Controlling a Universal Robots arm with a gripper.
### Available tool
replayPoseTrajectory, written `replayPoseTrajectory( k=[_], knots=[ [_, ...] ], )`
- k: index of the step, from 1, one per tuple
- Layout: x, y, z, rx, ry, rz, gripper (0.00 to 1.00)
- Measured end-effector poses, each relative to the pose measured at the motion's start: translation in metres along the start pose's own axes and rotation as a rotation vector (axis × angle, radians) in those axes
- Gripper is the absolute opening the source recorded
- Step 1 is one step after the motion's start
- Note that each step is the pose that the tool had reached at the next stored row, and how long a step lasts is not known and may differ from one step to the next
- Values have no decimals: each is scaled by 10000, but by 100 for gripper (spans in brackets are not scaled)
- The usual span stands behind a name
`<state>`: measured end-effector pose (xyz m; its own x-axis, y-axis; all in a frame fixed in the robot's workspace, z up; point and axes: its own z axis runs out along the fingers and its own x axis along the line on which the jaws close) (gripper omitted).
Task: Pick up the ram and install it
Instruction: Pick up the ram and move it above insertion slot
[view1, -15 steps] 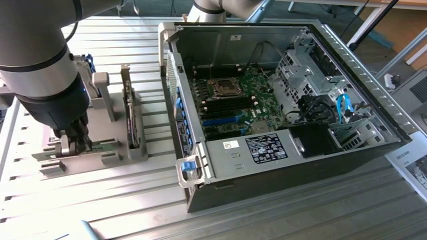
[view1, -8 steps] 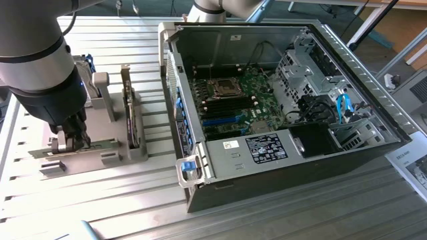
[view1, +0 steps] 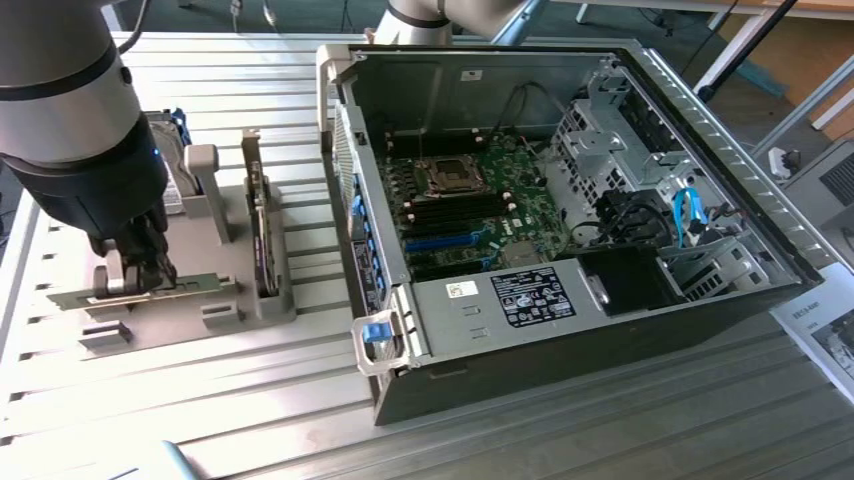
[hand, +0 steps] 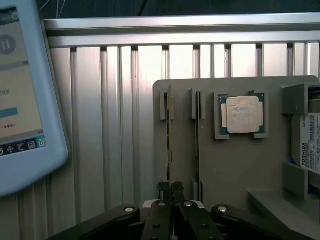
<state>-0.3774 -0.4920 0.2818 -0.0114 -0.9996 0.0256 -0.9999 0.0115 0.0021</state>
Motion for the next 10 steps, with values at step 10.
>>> replayPoseTrajectory(
  k=[10],
  knots=[
    [6, 1, -237, -2, 1, 0, 12]
  ],
)
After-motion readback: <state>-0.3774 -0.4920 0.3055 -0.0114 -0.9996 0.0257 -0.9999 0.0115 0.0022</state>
